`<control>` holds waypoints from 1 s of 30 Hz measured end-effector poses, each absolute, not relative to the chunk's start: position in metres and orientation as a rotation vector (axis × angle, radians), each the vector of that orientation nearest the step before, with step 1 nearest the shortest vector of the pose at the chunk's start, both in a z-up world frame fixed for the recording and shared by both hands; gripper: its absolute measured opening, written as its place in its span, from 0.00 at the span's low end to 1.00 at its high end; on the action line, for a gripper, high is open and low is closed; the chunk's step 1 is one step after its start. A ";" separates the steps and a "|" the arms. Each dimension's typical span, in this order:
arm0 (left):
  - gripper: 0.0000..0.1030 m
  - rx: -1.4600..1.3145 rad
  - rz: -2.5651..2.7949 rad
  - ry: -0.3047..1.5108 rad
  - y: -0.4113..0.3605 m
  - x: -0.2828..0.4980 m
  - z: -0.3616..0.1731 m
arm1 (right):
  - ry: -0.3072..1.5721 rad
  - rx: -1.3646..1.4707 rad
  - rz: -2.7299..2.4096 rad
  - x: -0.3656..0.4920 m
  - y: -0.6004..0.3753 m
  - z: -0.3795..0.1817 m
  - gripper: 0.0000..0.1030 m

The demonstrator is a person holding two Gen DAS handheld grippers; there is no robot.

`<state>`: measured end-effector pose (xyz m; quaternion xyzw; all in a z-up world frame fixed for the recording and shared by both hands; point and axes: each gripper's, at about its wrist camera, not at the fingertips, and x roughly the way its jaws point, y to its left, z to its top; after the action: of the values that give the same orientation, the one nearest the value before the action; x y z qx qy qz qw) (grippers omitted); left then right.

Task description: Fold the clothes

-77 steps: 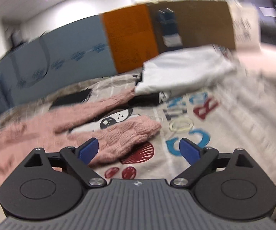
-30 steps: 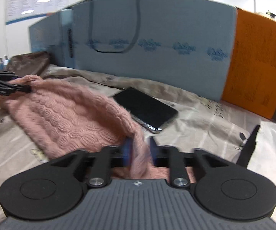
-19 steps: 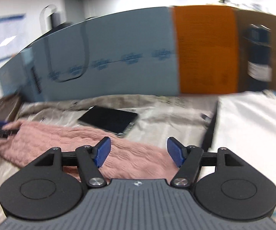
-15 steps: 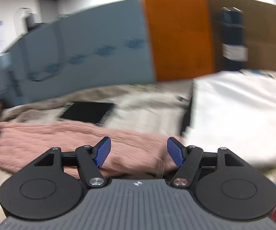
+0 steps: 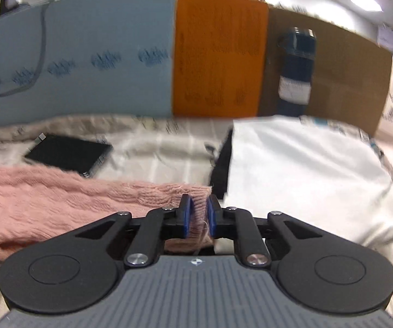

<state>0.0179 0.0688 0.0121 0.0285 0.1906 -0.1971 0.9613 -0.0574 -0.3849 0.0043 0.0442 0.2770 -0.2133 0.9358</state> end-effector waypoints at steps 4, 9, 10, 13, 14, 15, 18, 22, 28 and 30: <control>0.98 0.010 -0.388 0.392 0.078 0.020 0.010 | 0.524 0.236 -0.480 -0.073 -0.391 0.005 0.47; 0.98 -0.012 -0.415 0.377 0.081 0.016 0.012 | 0.473 0.483 -0.487 -0.105 -0.390 0.016 0.54; 0.98 -0.009 -0.422 0.374 0.081 0.015 0.012 | 0.484 0.543 -0.476 -0.109 -0.391 0.014 0.56; 0.99 0.000 -0.439 0.370 0.079 0.013 0.013 | 0.532 0.695 -0.439 -0.114 -0.393 0.003 0.64; 0.99 0.001 -0.439 0.372 0.079 0.013 0.012 | 0.551 0.735 -0.429 -0.114 -0.393 -0.001 0.65; 0.99 0.000 -0.436 0.374 0.079 0.014 0.012 | 0.561 0.763 -0.421 -0.113 -0.393 -0.006 0.65; 0.99 -0.006 -0.428 0.382 0.080 0.016 0.011 | 0.547 0.780 -0.415 -0.106 -0.390 -0.012 0.73; 1.00 -0.020 -0.427 0.390 0.081 0.018 0.010 | 0.536 0.758 -0.411 -0.088 -0.384 -0.014 0.76; 1.00 -0.023 -0.423 0.397 0.082 0.021 0.008 | 0.494 0.725 -0.453 -0.069 -0.373 -0.019 0.45; 1.00 -0.030 -0.423 0.399 0.083 0.022 0.007 | 0.492 0.728 -0.450 -0.067 -0.374 -0.022 0.29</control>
<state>0.0217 0.0829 0.0075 -0.0148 0.1967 -0.2087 0.9579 -0.0665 -0.3742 -0.0222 0.3495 0.2363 -0.2158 0.8806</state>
